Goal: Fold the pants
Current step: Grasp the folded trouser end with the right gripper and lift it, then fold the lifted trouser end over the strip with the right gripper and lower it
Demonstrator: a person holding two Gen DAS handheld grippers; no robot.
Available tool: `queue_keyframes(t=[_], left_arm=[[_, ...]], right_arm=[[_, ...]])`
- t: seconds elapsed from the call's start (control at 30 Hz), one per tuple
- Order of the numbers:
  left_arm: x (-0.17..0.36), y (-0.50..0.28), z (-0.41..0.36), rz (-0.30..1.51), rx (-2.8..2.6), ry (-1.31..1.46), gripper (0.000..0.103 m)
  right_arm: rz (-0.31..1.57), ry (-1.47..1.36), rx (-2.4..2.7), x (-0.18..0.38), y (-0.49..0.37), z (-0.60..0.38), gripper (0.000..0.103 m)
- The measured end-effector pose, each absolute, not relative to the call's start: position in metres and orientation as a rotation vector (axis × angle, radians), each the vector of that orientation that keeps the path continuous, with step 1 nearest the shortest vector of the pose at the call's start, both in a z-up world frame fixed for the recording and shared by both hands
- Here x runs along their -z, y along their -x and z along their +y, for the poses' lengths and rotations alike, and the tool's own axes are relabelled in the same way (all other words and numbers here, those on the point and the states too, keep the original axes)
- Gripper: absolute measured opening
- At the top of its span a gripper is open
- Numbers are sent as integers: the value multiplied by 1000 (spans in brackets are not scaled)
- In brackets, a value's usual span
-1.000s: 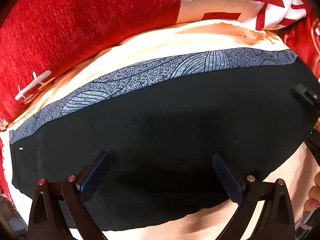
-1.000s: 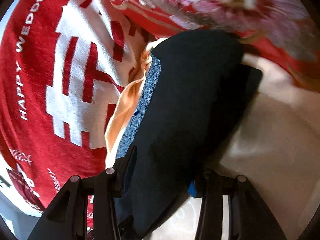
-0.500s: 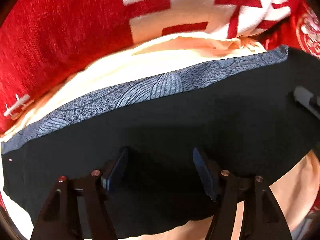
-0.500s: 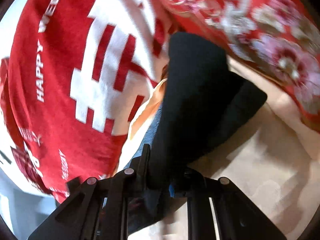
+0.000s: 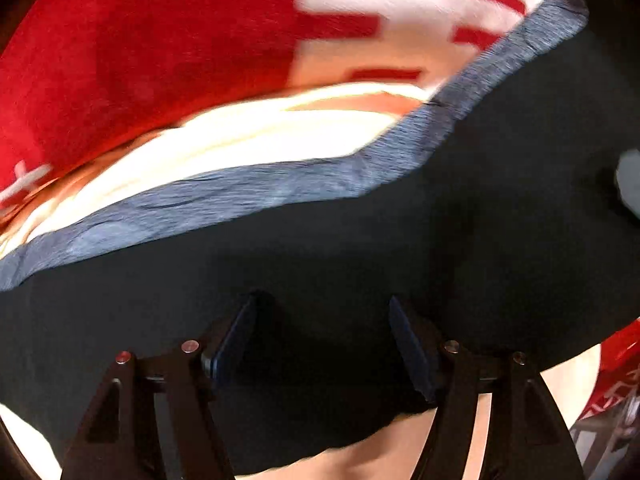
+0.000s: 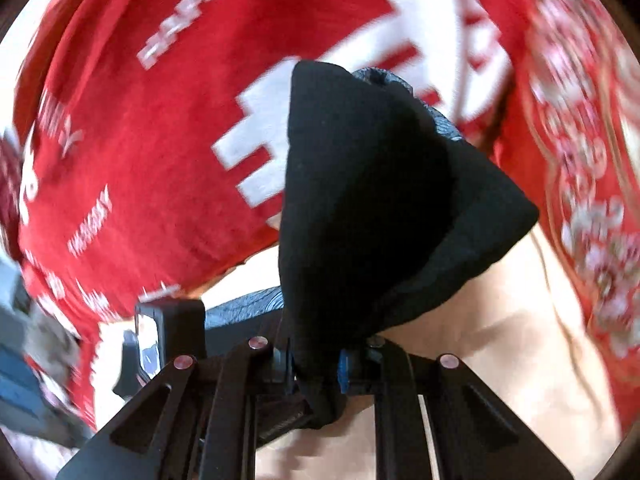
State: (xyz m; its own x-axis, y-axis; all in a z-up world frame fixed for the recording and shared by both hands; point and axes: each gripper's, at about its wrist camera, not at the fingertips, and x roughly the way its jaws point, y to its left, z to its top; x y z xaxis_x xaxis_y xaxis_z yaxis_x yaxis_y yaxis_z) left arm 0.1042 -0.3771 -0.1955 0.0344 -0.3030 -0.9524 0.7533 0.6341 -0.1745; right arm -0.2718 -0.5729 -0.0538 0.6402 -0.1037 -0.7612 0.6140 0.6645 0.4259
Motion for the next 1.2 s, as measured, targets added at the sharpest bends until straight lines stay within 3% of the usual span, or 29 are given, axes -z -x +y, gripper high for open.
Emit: queue_keyframes(t=[0.23,0.3,0.43,0.6,0.73,0.83,0.97,1.07,1.2], left_arm=[[168,-181,-275,1248,729,-414,71],[167,-203,-247,1249,678,-415,88],[173,-233,-193,1236,585,-449,88],[185,-261,-142,1292,507,-413,88],[180,-272,-121,1297,523,-402,88],[169,-282,-112,1306,576,-366,88],[158,-277,-119,1367,721,-266,88],[157,-270,-139,1436,848,-188,88],[171,-246,-167,1463,897,-256,87]], right_arm=[[915,-401,453,34,222,-499,17],[964,-286,446,41,200,-467,17],[1061,-106,404,73,159,-407,18],[1266,294,399,149,128,-318,29],[1270,522,397,153,143,-277,43],[1260,339,330,120,153,-282,44],[1173,-430,284,93,174,-344,44],[1040,-1022,289,118,198,-401,44],[945,-1339,331,151,218,-423,44]])
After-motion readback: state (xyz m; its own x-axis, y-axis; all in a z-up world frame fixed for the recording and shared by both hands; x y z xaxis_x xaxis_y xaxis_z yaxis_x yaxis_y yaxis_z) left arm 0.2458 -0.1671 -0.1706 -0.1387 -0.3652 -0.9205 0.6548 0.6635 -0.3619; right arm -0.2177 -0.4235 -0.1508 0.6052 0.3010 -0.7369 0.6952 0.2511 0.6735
